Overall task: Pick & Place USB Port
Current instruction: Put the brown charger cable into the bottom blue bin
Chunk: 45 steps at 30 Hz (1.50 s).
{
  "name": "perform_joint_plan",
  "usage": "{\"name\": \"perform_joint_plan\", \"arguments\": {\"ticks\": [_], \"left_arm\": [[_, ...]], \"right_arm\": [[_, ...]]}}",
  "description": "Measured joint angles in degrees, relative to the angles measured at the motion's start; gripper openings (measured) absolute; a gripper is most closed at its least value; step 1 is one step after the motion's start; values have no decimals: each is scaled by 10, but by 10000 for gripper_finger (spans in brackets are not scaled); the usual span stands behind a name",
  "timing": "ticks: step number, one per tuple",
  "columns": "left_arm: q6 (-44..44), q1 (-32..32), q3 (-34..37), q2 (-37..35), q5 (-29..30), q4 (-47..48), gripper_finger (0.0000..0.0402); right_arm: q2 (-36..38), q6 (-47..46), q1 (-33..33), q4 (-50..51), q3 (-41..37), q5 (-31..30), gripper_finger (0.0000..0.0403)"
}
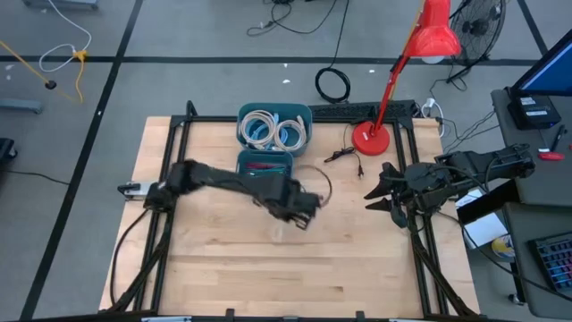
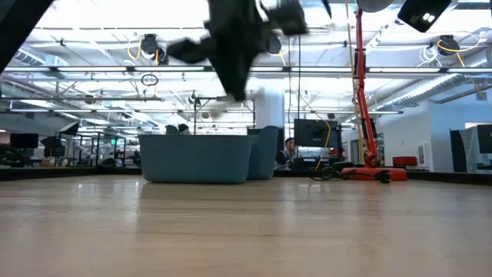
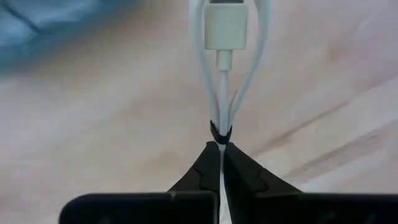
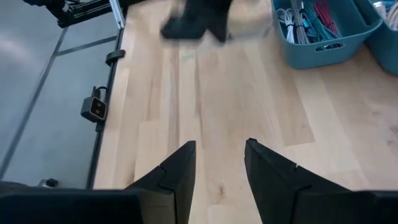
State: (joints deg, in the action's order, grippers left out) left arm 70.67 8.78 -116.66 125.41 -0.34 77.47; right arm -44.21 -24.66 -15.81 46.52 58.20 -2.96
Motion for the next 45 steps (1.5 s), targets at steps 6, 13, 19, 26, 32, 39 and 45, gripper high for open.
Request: {"name": "perform_joint_plan", "arguments": {"ticks": [6, 13, 19, 26, 32, 39, 45], "left_arm": [[-109, -86, 2, -98, 108, 109, 3], [-447, -209, 2, -111, 130, 120, 1], [-748, -250, 2, -74, 140, 104, 1], [-900, -241, 2, -26, 135, 64, 0], [-916, -235, 3, 5, 124, 47, 0], [-913, -244, 3, 25, 119, 48, 0], [-900, -257, 32, 27, 119, 57, 0]], "right_arm": [[0, -18, 0, -19, 0, 2, 130], [-2, -44, 0, -71, 0, -3, 130], [-2, -90, 0, -89, 0, -67, 130], [-2, -134, 0, -81, 0, -155, 130], [-4, -152, 0, -83, 0, -170, 130], [-6, -154, 0, -83, 0, -168, 130], [-6, -163, 0, -84, 0, -167, 130]]}}
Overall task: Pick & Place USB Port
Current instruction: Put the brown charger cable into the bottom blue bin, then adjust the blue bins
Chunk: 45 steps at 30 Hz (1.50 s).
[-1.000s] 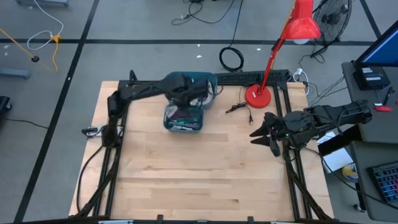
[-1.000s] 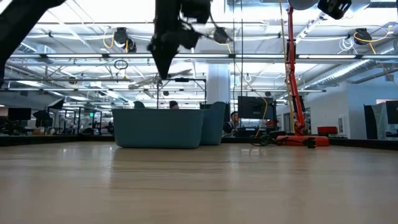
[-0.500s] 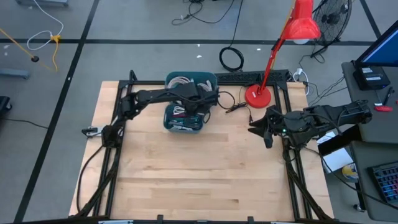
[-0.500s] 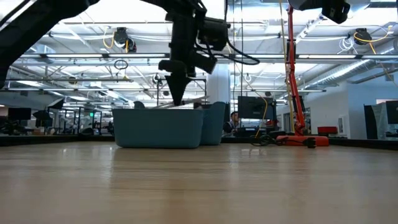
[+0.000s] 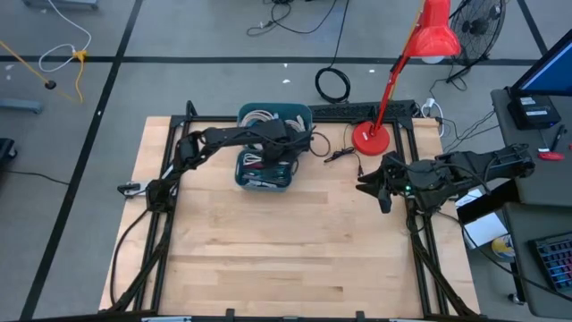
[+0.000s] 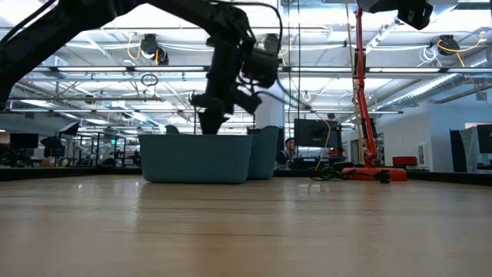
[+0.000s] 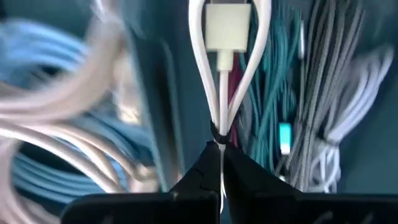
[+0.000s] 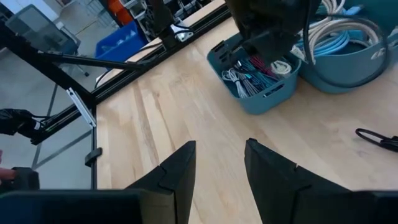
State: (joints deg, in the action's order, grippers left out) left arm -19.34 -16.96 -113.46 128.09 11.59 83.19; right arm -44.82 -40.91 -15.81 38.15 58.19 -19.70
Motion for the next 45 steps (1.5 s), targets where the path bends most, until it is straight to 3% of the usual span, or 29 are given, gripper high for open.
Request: {"name": "perform_joint_plan", "arguments": {"ticks": [11, 25, 32, 35, 39, 43, 45], "left_arm": [[11, -2, 58, -2, 9, -19, 4], [34, -2, 46, -6, 25, -20, 107], [46, -2, 25, -88, 75, -27, 117], [111, -2, 18, -143, 20, -37, 117], [221, 12, 38, -215, -139, -82, 98], [243, 71, 97, -261, -152, -113, 21], [253, 99, 147, -272, -154, -121, 9]], "right_arm": [[0, -9, 0, -2, 0, 0, 130], [0, -15, 0, -2, 0, 0, 130], [0, -15, 0, -2, 0, -14, 130], [0, -15, 0, -2, 0, -14, 130], [-1, -23, 0, 2, 0, -13, 130], [-1, -33, 0, 9, 0, -13, 130], [-1, -34, 0, 13, 0, -12, 130]]}}
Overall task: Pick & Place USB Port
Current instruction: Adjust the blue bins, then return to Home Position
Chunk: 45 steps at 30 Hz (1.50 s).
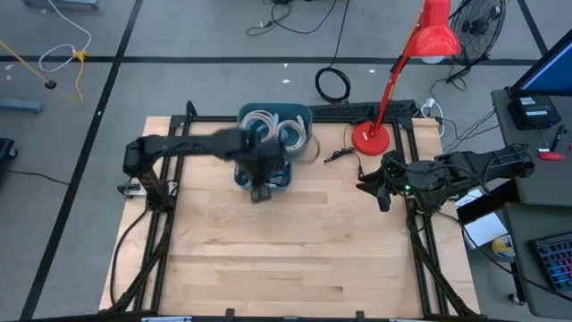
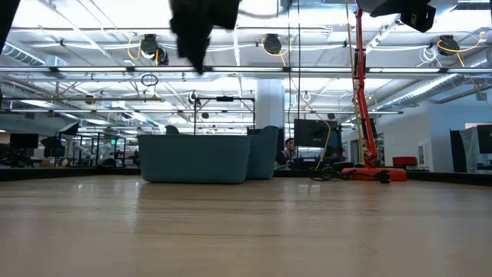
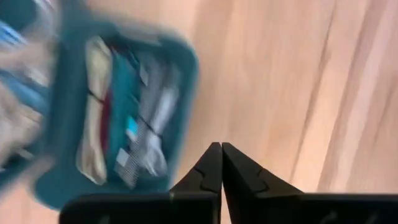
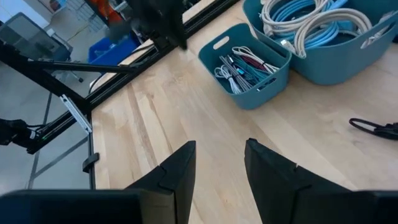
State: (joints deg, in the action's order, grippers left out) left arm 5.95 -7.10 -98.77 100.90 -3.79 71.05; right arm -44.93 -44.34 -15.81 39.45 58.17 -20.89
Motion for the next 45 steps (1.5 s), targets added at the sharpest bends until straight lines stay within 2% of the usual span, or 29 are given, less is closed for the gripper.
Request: {"name": "perform_joint_plan", "arguments": {"ticks": [7, 13, 29, 39, 42, 45], "left_arm": [[21, 51, 200, -1, -23, -77, 2], [19, 39, 267, -1, -3, -152, 1], [-34, -33, 272, 19, 2, -192, 0], [-32, -19, 256, 23, -59, -214, 0], [-21, -7, 238, 23, -91, -215, 0], [-7, 5, 207, 23, -97, -211, 0]], "right_arm": [[0, -1, 0, 0, 0, 1, 130], [-1, -2, 0, 1, 0, 1, 130], [-1, -11, 0, -2, 0, 0, 130], [-2, -10, 0, -2, 0, 0, 130], [-2, -11, 0, -2, 0, 0, 130], [-2, -13, 0, -2, 0, 1, 129]]}}
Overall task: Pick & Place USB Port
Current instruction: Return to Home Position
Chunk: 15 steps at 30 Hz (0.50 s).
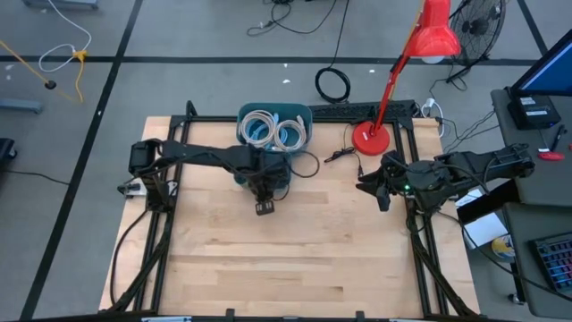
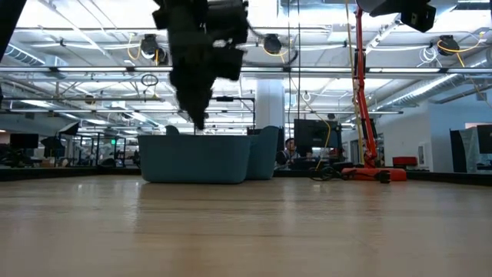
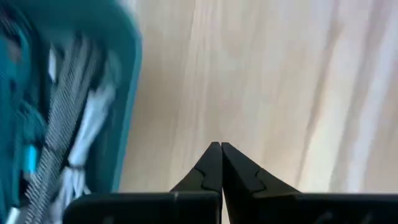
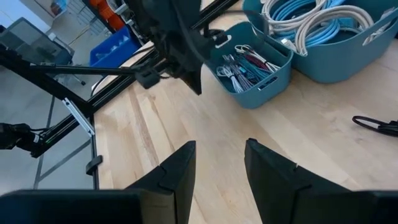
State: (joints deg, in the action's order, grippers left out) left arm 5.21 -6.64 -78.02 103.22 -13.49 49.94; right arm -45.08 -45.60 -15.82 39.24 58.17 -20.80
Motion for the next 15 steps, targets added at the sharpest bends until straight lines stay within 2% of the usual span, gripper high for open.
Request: {"name": "perform_joint_plan", "arguments": {"ticks": [3, 7, 11, 15], "left_arm": [[11, 8, -47, 0, 1, -4, 0], [21, 11, -115, 0, 16, -6, 0], [29, 11, -172, -1, 35, -6, 0], [34, 11, -206, -1, 52, -9, 0]], "right_arm": [[0, 32, -1, -9, 0, 1, 112], [14, 110, -17, -32, -20, 13, 23], [62, 135, -26, -134, -119, 19, 3], [133, 135, -27, -290, -259, 65, 1]]}}
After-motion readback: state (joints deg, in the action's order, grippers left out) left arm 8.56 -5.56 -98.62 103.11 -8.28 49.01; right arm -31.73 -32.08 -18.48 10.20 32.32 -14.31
